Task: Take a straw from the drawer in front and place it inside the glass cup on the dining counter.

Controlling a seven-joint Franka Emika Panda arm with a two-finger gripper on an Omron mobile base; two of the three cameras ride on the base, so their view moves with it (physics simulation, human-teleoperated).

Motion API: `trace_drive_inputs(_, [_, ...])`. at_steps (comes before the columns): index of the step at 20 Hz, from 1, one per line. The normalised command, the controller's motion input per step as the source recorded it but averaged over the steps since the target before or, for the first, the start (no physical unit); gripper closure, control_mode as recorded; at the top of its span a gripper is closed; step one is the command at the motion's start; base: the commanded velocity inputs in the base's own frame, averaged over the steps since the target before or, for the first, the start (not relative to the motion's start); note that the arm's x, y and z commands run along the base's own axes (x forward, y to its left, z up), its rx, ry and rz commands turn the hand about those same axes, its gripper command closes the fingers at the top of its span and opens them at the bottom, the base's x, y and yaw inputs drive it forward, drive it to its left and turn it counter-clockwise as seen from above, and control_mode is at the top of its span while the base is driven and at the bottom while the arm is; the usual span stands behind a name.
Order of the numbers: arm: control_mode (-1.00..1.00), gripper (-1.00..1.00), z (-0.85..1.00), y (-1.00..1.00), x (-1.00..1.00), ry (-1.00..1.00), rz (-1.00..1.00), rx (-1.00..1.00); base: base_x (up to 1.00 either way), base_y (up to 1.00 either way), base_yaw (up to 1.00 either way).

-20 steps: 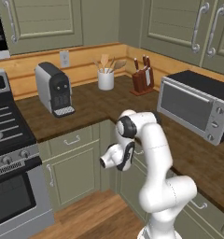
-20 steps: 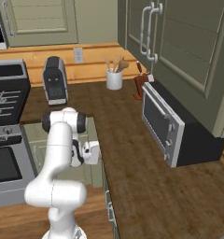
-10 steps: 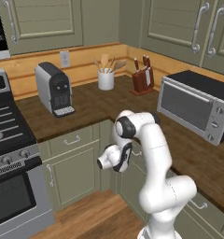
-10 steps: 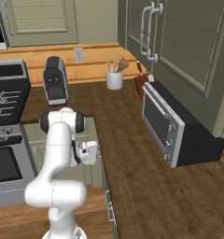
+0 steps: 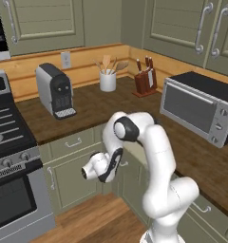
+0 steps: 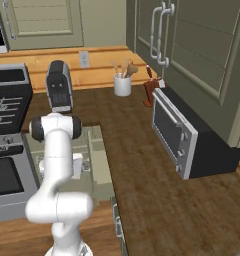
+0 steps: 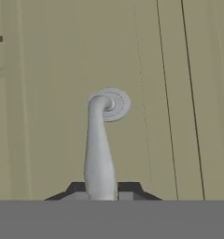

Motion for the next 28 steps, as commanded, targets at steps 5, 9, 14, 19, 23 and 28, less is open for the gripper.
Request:
trace_drive_inputs(5, [-1.00,1.00,0.00,1.00,-0.60,0.00,0.00,0.00,0.00,0.00,0.00])
trace_drive_inputs(9, [-1.00,1.00,0.00,1.00,-0.44,0.02,0.01,0.00,0.00,0.00,0.00])
trace_drive_inputs(14, [-1.00,1.00,0.00,1.00,-0.28,0.07,0.02,0.02,0.00,0.00,0.00])
trace_drive_inputs(19, [-1.00,-1.00,0.23,0.85,-0.09,0.13,0.01,0.20,0.00,0.00,0.00])
trace_drive_inputs(23, [-1.00,-1.00,0.82,0.12,-0.23,0.21,0.01,0.59,0.00,0.00,0.00])
trace_drive_inputs(28, [-1.00,-1.00,1.00,-0.03,-0.31,0.22,0.02,0.71,0.00,0.00,0.00])
